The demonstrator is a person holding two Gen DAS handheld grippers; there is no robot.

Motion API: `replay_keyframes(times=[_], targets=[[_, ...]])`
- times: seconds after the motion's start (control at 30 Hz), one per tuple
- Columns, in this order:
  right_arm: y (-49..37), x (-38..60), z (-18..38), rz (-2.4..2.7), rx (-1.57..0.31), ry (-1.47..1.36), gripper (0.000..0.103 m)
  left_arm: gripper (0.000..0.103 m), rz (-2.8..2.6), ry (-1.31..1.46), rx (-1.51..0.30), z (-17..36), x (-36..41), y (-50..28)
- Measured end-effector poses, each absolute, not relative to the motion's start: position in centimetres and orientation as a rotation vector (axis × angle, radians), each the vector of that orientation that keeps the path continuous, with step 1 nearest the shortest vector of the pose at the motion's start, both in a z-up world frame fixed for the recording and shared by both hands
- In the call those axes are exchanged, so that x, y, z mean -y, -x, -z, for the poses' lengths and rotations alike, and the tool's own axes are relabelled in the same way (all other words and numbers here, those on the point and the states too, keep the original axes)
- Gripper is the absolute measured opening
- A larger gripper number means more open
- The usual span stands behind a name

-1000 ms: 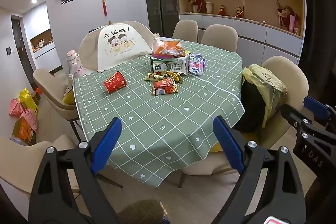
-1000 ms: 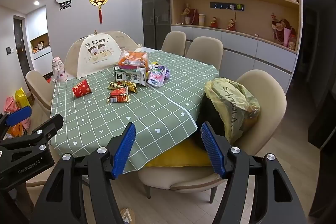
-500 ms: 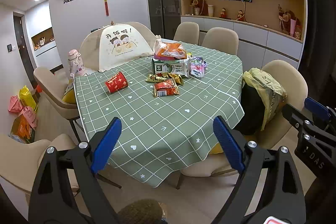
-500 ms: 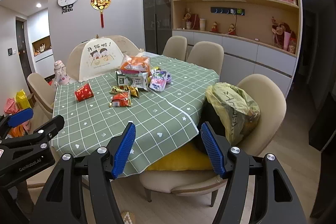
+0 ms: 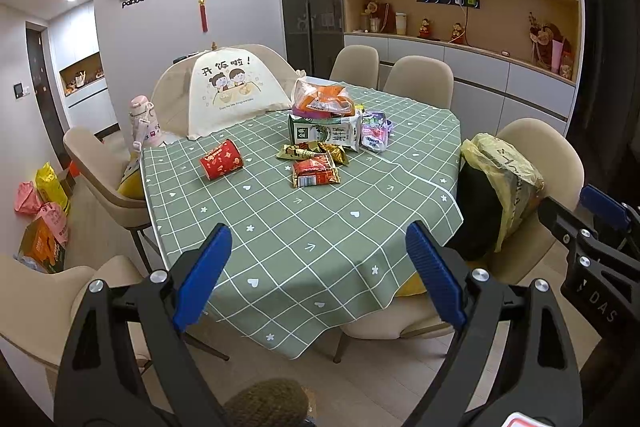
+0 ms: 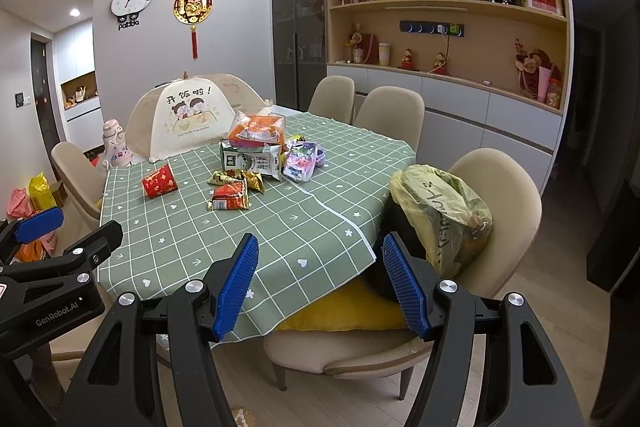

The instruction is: Collect trash

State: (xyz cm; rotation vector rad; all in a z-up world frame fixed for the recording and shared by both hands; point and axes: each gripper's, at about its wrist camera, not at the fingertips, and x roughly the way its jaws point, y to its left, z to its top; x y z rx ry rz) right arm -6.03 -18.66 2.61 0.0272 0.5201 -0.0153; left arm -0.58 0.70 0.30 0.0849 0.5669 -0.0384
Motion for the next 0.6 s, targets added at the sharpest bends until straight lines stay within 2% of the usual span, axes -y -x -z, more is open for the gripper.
replay_keyframes(times=[0.6], targets=[[6.02,18.69,-2.29,0.019,-0.527,-0.034,0.062,0.085,0.042,-0.084,-0.567,-0.42,-0.38,0.71]])
